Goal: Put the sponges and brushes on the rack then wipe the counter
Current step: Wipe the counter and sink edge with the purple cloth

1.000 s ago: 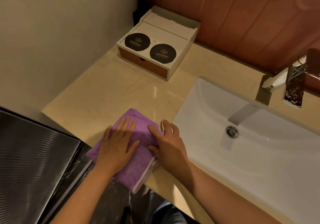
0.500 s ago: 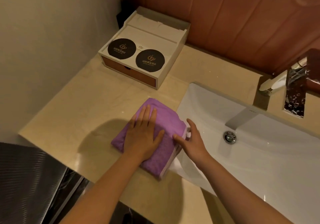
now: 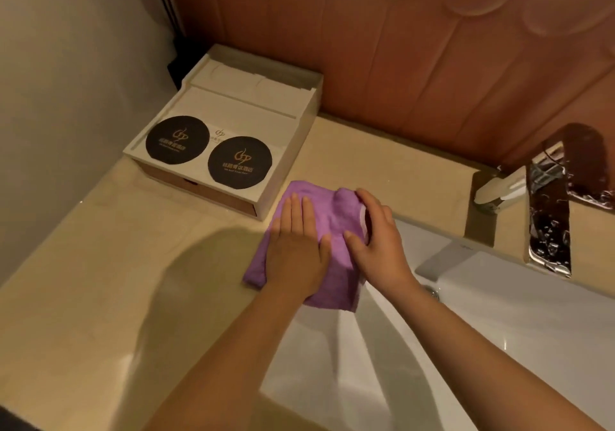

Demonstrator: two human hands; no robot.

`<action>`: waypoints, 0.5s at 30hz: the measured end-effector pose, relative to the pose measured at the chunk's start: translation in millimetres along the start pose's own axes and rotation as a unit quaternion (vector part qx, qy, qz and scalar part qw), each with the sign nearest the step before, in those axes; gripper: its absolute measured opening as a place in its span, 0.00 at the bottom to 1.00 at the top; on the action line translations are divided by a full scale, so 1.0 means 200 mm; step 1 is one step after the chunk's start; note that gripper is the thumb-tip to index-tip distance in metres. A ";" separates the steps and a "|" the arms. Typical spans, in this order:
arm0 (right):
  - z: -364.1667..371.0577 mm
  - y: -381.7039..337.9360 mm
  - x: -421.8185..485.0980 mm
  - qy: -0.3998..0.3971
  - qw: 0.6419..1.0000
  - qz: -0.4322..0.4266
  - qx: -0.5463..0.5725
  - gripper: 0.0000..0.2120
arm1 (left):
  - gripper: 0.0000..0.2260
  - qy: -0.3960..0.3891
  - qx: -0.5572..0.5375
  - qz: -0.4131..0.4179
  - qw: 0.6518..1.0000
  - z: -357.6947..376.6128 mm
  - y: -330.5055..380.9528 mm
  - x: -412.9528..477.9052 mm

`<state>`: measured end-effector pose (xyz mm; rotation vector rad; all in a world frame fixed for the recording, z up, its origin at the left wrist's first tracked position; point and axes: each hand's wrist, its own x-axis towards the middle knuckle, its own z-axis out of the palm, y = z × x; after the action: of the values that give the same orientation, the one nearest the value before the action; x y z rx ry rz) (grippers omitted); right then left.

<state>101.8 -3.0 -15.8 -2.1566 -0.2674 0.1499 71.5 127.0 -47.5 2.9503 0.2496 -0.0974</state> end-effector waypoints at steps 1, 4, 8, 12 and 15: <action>-0.02 0.00 0.06 0.000 1.000 -0.016 -0.021 0.29 | 0.30 0.002 -0.005 -0.005 1.000 0.00 0.02 0.05; -0.06 0.01 0.23 -0.004 0.997 -0.029 -0.070 0.27 | 0.28 0.002 -0.012 -0.004 1.000 -0.01 0.06 0.19; -0.10 0.04 0.40 -0.003 0.994 -0.018 -0.109 0.21 | 0.26 -0.003 0.011 0.009 1.000 0.00 0.07 0.37; -0.11 0.07 0.55 0.018 0.993 0.006 -0.119 0.20 | 0.28 0.007 0.050 0.000 0.999 -0.02 0.13 0.56; -0.11 0.12 0.62 0.043 0.990 -0.002 -0.136 0.23 | 0.29 -0.039 0.023 -0.005 0.999 -0.02 0.16 0.71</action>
<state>229.1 -3.0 -23.7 -2.4264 -0.2527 0.0177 217.2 118.7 -48.5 2.9821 0.2546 -0.2227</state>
